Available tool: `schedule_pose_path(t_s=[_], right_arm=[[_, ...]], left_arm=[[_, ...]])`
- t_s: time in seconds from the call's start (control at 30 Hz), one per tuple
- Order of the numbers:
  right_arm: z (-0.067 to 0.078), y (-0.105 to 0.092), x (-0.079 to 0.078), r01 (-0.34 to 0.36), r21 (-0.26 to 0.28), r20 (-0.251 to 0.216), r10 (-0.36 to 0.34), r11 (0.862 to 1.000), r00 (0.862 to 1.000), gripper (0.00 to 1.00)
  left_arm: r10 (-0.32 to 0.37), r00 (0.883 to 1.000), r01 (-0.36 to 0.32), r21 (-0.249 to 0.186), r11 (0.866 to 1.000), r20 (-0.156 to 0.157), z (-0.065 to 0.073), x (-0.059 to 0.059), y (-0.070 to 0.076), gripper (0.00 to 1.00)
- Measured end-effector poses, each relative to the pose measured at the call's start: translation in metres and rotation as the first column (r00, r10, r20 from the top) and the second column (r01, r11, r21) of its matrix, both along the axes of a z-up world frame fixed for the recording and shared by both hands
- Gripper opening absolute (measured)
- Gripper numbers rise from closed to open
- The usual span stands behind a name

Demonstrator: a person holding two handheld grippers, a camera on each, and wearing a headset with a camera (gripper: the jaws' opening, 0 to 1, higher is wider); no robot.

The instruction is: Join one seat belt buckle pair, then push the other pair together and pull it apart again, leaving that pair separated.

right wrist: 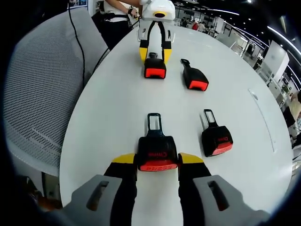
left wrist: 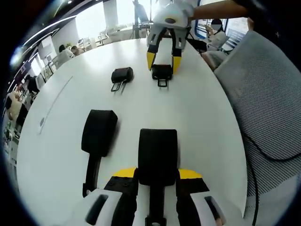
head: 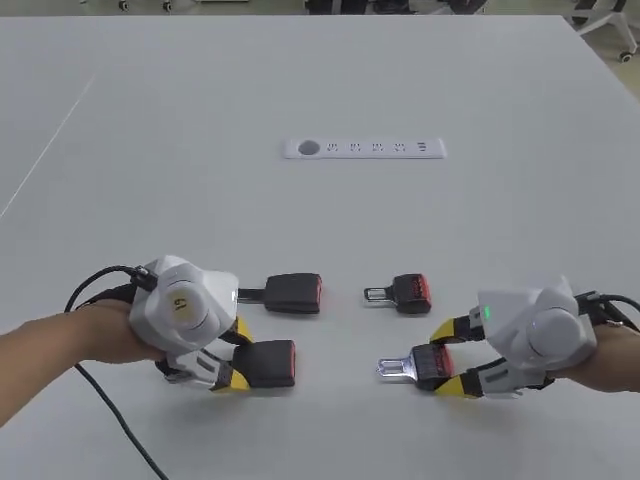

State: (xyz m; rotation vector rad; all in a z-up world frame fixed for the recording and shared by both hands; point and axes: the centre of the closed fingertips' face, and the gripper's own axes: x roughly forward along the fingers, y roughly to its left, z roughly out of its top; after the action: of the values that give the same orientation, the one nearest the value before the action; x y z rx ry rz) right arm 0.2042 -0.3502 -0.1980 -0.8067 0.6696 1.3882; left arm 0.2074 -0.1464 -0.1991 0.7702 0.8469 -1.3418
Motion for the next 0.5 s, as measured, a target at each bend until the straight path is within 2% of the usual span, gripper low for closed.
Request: schedule_pose_path(t_s=[0.13,0.23,0.5], right_arm=[[-0.0004,0.0004,-0.0005,-0.011,-0.007,0.004,0.011,1.0,1.0,0.32],[-0.0003,0.0005,-0.0007,-0.011,-0.004,0.001,0.011,1.0,1.0,0.32],[0.001,0.0011,-0.0018,-0.012,-0.004,0.003,0.012,1.0,1.0,0.31]], left_arm=[[-0.025,1.0,0.025,0.007,1.0,-0.001,-0.0009,-0.0003,0.0005,0.32],[-0.008,1.0,0.008,0.003,1.0,-0.015,-0.0009,-0.0004,0.0001,0.32],[0.004,1.0,-0.004,0.001,1.0,-0.024,-0.0017,-0.0014,-0.0001,0.31]])
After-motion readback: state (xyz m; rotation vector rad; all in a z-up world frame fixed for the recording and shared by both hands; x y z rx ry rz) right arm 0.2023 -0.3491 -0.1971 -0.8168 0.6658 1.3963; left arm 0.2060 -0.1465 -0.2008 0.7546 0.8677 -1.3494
